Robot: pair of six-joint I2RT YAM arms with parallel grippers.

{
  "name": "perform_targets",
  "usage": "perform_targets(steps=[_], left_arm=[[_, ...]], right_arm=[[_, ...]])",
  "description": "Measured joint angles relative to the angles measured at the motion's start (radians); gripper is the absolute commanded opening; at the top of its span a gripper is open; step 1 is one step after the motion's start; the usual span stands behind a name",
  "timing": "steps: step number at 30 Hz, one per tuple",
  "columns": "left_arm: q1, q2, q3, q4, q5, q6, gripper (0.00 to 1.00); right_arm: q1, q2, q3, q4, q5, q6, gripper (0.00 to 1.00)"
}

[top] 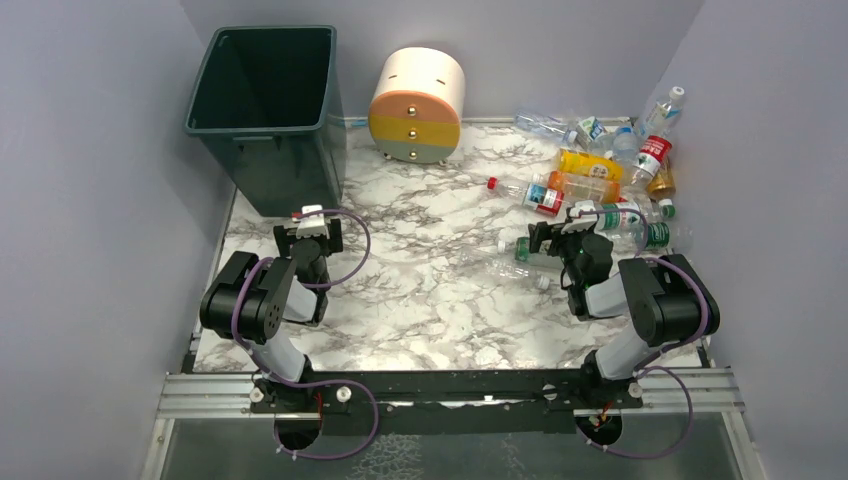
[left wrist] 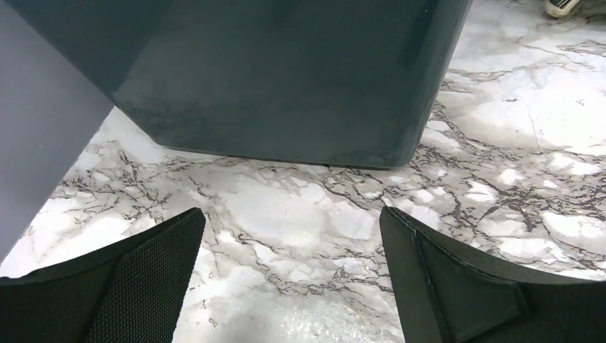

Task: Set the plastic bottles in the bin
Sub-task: Pick up the plastic bottle at the center of the board.

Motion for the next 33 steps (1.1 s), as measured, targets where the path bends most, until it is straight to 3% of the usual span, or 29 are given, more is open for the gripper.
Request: perform_targets(steps=[25, 33], left_arm=[[0.001, -0.005, 0.0, -0.001, 0.0, 0.0, 0.99], [-0.021, -0.21, -0.006, -0.093, -0.005, 0.005, 0.99]], right_arm=[[0.0, -0.003, 0.0, -0.002, 0.0, 0.0, 0.99], [0.0, -0.179, 0.005, -0.119, -0.011, -0.01, 0.99]])
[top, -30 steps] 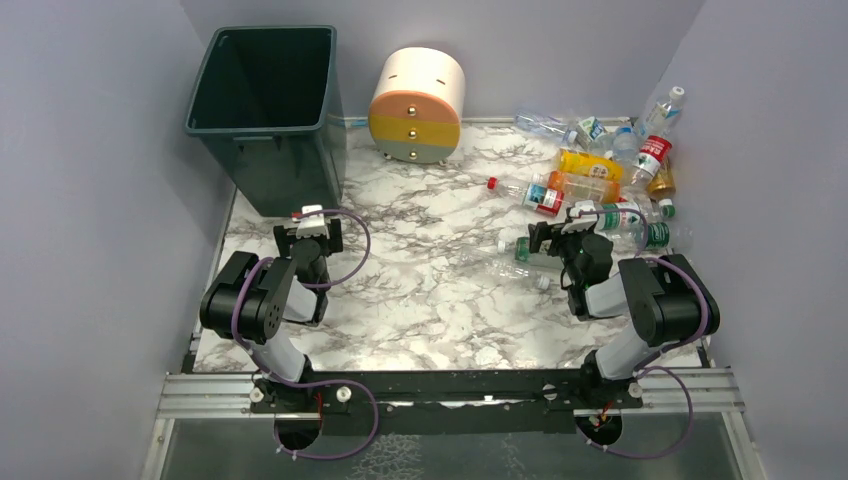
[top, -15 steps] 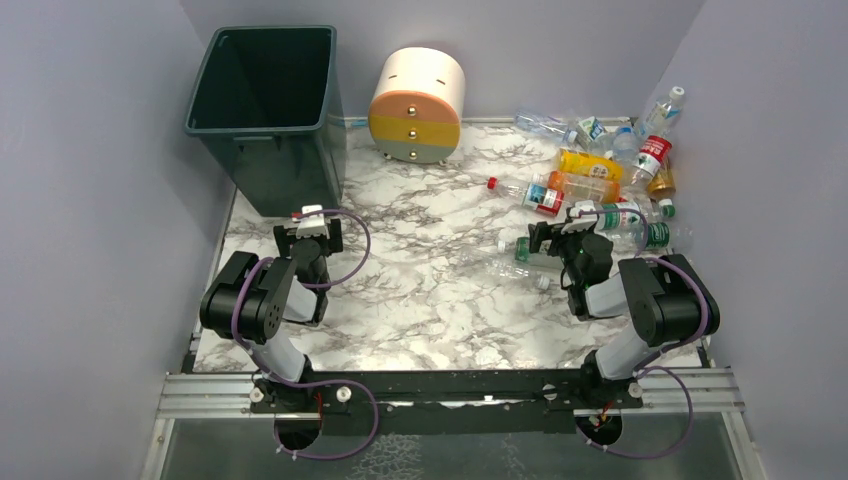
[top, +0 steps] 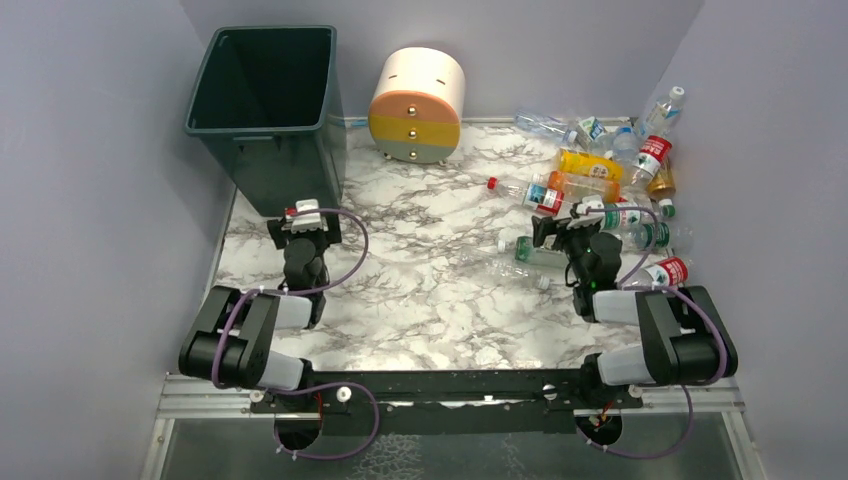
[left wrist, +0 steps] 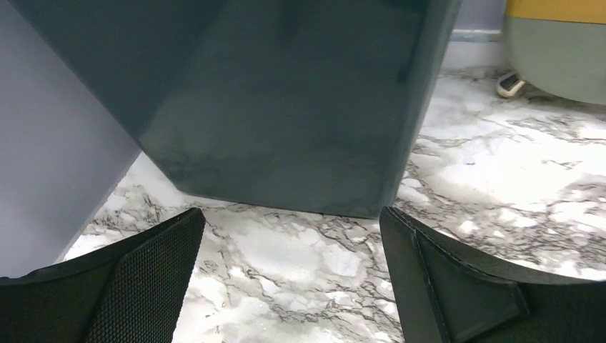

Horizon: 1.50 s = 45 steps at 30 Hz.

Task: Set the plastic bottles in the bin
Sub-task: Pick up the plastic bottle at the center of the board.

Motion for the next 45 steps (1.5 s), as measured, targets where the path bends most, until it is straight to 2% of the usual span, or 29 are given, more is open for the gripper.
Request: perform_targets(steps=[6, 11, 15, 21, 26, 32, 35, 40, 45], left_arm=[[-0.072, -0.142, 0.026, -0.13, -0.009, 0.011, 0.99], [-0.127, -0.288, 0.108, -0.275, -0.013, -0.006, 0.99], [-0.13, -0.385, 0.244, -0.456, -0.013, -0.097, 0.99], [-0.13, -0.439, 0.478, -0.733, 0.041, -0.252, 0.99], [-0.13, -0.434, 0.661, -0.972, 0.233, -0.317, 0.99], [-0.13, -0.432, 0.738, -1.122, 0.533, -0.372, 0.99], [-0.13, -0.436, 0.709, -1.125, 0.672, -0.422, 0.99], [-0.151, -0.426, 0.574, -0.999, 0.837, -0.571, 0.99], [-0.314, -0.243, 0.633, -1.025, 0.871, -0.594, 0.99]], right_arm=[[0.0, -0.178, 0.019, -0.129, -0.026, -0.009, 0.99], [0.0, -0.312, 0.128, -0.29, -0.06, 0.019, 0.99], [0.0, -0.346, 0.301, -0.485, -0.103, 0.083, 0.99], [0.0, -0.304, 0.625, -0.843, -0.2, 0.213, 0.99], [0.0, -0.168, 0.848, -1.159, -0.256, 0.318, 0.99], [0.0, -0.105, 0.812, -1.406, -0.348, 0.36, 0.99], [0.001, -0.112, 0.785, -1.5, -0.352, 0.364, 0.99], [0.001, -0.182, 0.763, -1.585, -0.336, 0.366, 0.99], [0.001, -0.248, 0.761, -1.607, -0.338, 0.368, 0.99]])
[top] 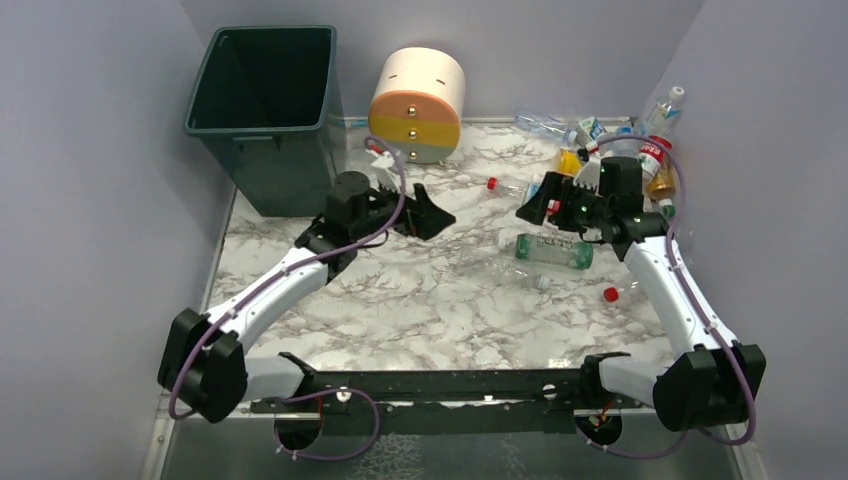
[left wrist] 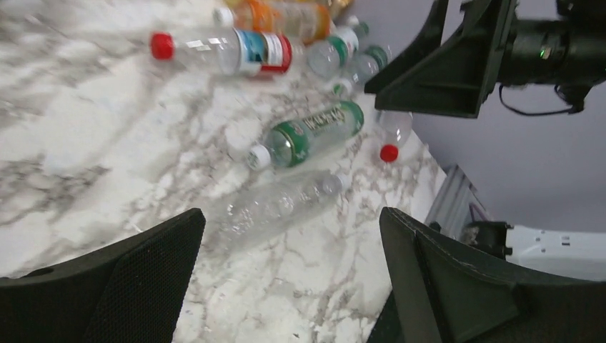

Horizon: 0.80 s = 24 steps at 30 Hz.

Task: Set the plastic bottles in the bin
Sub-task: Pick up the plastic bottle at the center of the board.

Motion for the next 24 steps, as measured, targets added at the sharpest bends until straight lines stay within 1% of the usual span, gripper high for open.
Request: perform_targets(steps=[2, 5, 11, 14, 17, 19, 21, 24], left_arm=[[-0.055, 0.07, 0.027, -0.019, -0.001, -0.011, 0.99], [-0.106, 0.131, 0.031, -0.064, -0.016, -0.031, 0.99], [-0.169, 0.235, 0.08, -0.198, -0.089, -0.04, 0.99], [-0.184, 0.241, 0.081, -0.254, -0.133, -0.04, 0.99], [-0.188, 0.238, 0.081, -0.289, -0.181, -0.04, 0.99], [-0.187, 0.235, 0.081, -0.304, -0.204, -0.04, 0.99], [-0.183, 0.23, 0.081, -0.32, -0.217, -0.041, 0.99], [-0.182, 0.219, 0.081, -0.349, -0.239, -0.048, 0.99]], right_arm=[[0.0, -0.002, -0.002, -0.012, -0.002, -0.004, 0.99], [0.0, -0.002, -0.01, -0.05, -0.001, -0.012, 0.99], [0.001, -0.018, -0.041, -0.088, -0.04, -0.029, 0.99], [0.012, -0.027, -0.046, -0.103, -0.052, -0.058, 0.99], [0.058, -0.007, -0.04, -0.105, -0.055, -0.085, 0.99], [0.124, 0.038, -0.02, -0.108, -0.042, -0.095, 1.0], [0.195, 0.091, 0.004, -0.109, -0.007, -0.106, 1.0], [0.279, 0.155, 0.035, -0.125, 0.085, -0.134, 1.0]])
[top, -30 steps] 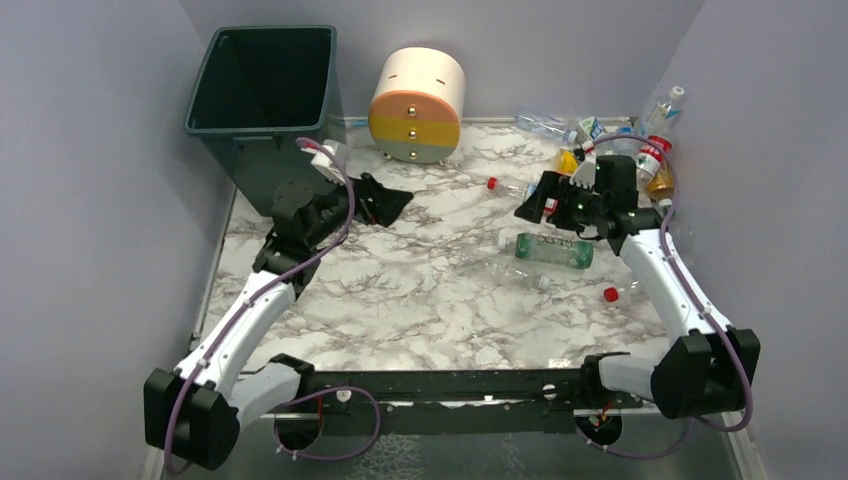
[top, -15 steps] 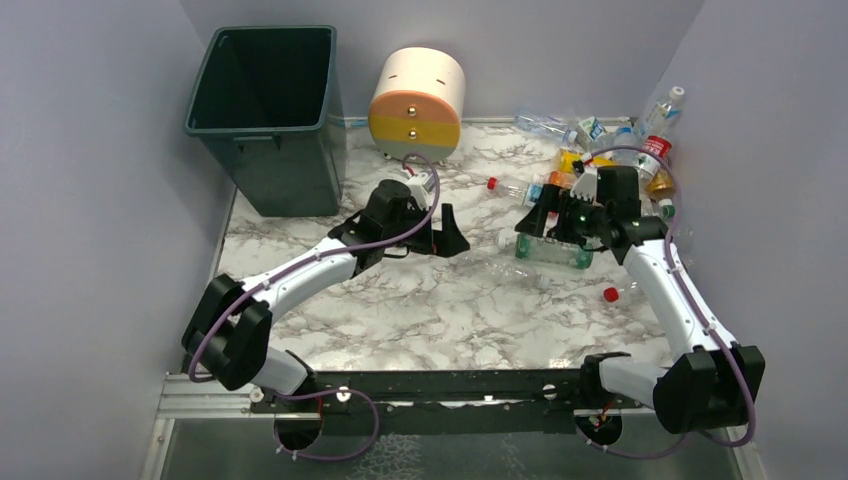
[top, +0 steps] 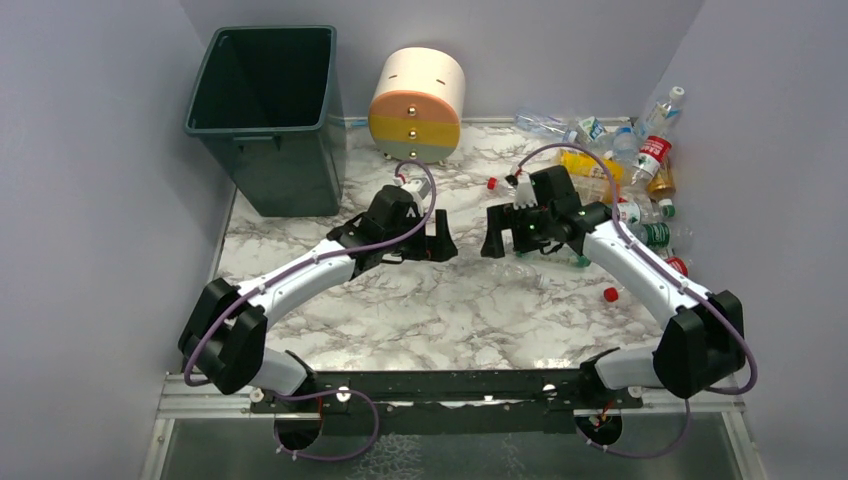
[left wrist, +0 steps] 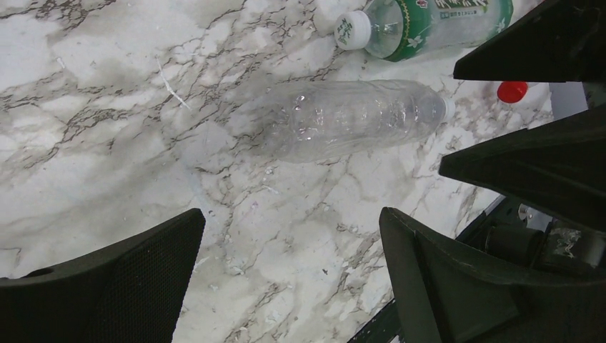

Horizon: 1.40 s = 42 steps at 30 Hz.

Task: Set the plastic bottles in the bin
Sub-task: Pick up the plastic bottle at the center of the board.

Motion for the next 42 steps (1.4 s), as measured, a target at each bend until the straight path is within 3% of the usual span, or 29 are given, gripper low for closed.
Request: perform_targets(steps=[10, 21, 34, 37, 42], left_arm=[[0.015, -0.053, 0.0, -0.051, -0.036, -0.011, 0.99], [0.019, -0.053, 0.0, -0.06, -0.041, -0.011, 0.99], [0.022, -0.031, 0.022, -0.067, -0.04, -0.044, 0.99], [0.027, -0.024, 0.029, -0.067, -0.04, -0.06, 0.99], [0.047, -0.024, 0.029, -0.069, -0.04, -0.089, 0.99]], right_arm=[[0.105, 0.019, -0.018, -0.016, 0.227, -0.138, 0.99], [0.105, 0.204, -0.026, -0.015, 0.272, -0.181, 0.99], [0.111, 0.287, -0.04, 0.002, 0.256, -0.185, 0.99], [0.117, 0.291, -0.04, 0.002, 0.251, -0.18, 0.95], [0.12, 0.291, -0.041, 0.003, 0.24, -0.172, 0.8]])
